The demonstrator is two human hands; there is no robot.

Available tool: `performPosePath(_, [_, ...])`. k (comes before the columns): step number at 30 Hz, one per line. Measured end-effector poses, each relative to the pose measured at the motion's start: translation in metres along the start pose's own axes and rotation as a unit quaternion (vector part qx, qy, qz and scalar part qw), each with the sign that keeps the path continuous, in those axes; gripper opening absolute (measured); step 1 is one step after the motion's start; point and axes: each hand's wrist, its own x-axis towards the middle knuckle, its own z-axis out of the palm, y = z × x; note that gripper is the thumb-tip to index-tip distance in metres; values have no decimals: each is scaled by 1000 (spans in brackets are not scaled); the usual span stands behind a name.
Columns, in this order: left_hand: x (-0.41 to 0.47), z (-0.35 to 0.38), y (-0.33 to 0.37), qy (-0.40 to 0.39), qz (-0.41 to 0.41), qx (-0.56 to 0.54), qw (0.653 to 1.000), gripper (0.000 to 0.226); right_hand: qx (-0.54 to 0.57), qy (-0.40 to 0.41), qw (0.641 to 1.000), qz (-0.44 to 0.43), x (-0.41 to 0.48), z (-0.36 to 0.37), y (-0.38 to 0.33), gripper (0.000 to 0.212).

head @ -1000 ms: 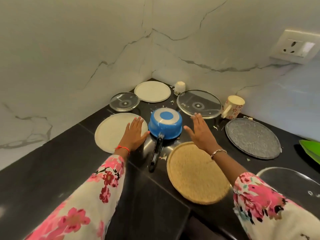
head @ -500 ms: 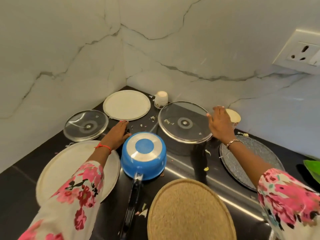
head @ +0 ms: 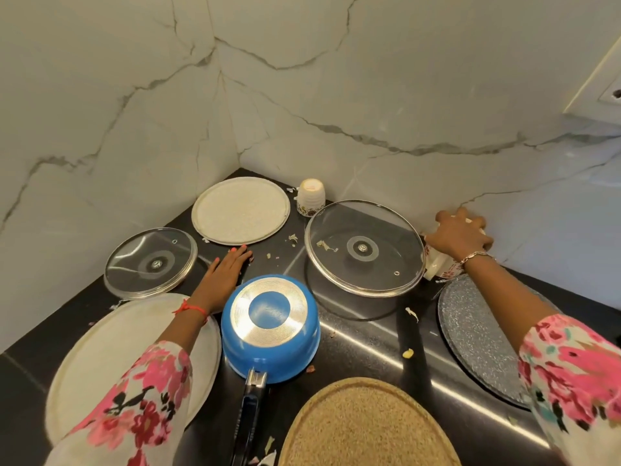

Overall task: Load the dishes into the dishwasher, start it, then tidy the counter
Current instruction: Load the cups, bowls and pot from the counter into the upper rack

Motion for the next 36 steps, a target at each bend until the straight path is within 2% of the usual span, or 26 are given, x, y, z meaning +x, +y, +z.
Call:
performPosePath(3, [-1,-2,2,4,-2,3,1000,111,30,24,999,-12,-1,2,6,55])
performPosePath(8, [-2,-7,9,-34,-29,23,999,80,160,45,986,-12,-16,-7,13,80])
performPosePath(12, [2,-25,23,-78,-50,-4,996,68,192,87,977,-18,-47,-26,26,76])
performPosePath(15, [1,-45,36,-77,-81,-80,991,35,203,92,973,-63,-77,-38,39,72])
performPosePath(16, [-2,-51,40,-67,-89,-84,990,32,205,88,972,-74,-90,-40,42,70])
performPosePath(19, [-21,-64,60,-34,-98,-79,991,51,199,76,972,-101,-135,-43,45,71])
performPosePath(26, [-120,-70,139,46,-28,-111,992,58,143,46,978,-148,-253,-47,63,76])
performPosePath(31, [-222,-35,204,71,6,-130,989,67,116,71,972,-193,-343,-42,101,71])
performPosePath(36, [-331,29,261,70,5,-66,995,76,127,35,965,-225,-441,-16,151,76])
